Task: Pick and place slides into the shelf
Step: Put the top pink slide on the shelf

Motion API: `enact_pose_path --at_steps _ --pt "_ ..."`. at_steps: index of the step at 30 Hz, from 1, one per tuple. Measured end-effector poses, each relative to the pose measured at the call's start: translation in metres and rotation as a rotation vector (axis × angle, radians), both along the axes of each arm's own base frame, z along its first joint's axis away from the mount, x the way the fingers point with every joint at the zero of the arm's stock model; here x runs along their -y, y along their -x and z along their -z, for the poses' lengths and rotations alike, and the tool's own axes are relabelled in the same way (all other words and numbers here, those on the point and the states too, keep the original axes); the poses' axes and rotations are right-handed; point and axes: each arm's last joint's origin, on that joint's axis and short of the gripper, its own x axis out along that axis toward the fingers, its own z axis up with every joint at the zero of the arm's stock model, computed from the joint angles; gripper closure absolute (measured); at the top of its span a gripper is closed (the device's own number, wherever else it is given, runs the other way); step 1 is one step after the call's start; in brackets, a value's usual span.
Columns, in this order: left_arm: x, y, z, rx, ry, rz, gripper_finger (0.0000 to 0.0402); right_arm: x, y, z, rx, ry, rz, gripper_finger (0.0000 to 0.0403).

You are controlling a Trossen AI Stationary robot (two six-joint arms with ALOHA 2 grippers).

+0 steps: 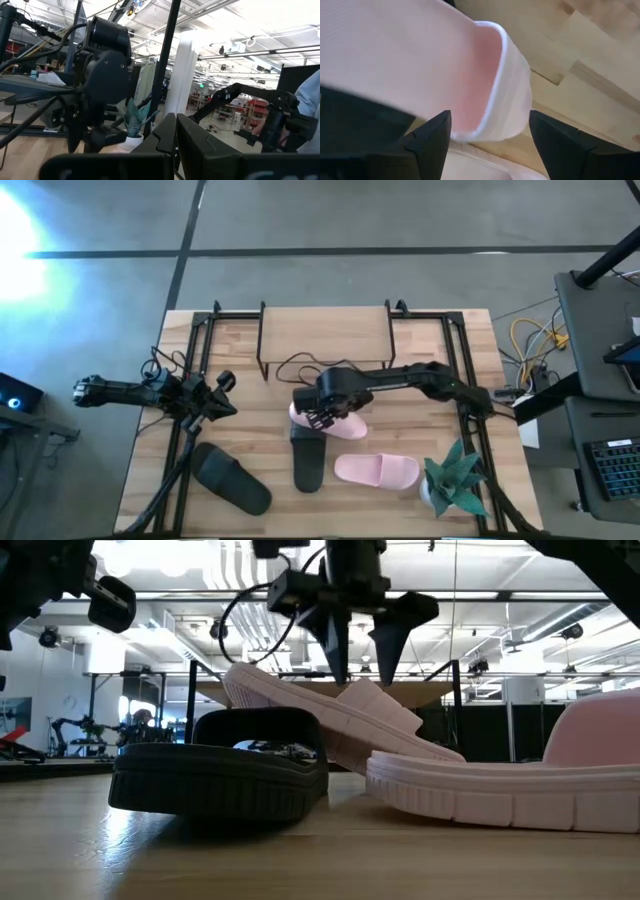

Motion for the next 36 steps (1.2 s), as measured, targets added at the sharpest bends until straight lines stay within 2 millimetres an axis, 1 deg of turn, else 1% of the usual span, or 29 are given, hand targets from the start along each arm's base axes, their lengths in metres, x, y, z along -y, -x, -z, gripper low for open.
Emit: enact_pose_path --at_steps 7,9,13,19,25,28,31,33,36 --pt "0.0 0.0 0.0 0.001 0.0 0.0 0.0402 0.002 -0.003 0.019 -0.055 0.017 0.009 0.0158" --pt "0.0 0.0 0.0 0.0 0.0 0.0 0.0402 0.003 -0.003 0.024 -0.071 0.042 0.006 0.0167" --pt "0.0 0.0 0.0 0.0 0.0 0.0 0.0402 0.004 -0.001 0.028 -0.083 0.078 0.003 0.0191" --pt "0.0 0.0 0.0 0.0 0.0 0.0 0.0402 0.005 0.0 0.036 -0.109 0.109 -0.001 0.0246" --pt "0.0 0.0 0.0 0.0 0.0 0.0 0.0402 0.004 0.009 0.055 -0.201 0.085 -0.002 0.0319" --pt "0.0 0.0 0.0 0.0 0.0 0.0 0.0402 0.0 0.011 0.061 -0.22 0.091 -0.032 0.0354" --pt "0.0 0.0 0.0 0.0 0.0 0.0 0.0402 -0.01 0.013 0.059 -0.216 0.144 -0.074 0.0385" --pt "0.0 0.0 0.0 0.0 0.0 0.0 0.0402 -0.016 0.012 0.054 -0.191 0.188 -0.096 0.039" --pt "0.0 0.0 0.0 0.0 0.0 0.0 0.0402 -0.022 0.009 0.035 -0.11 0.242 -0.124 0.0391"
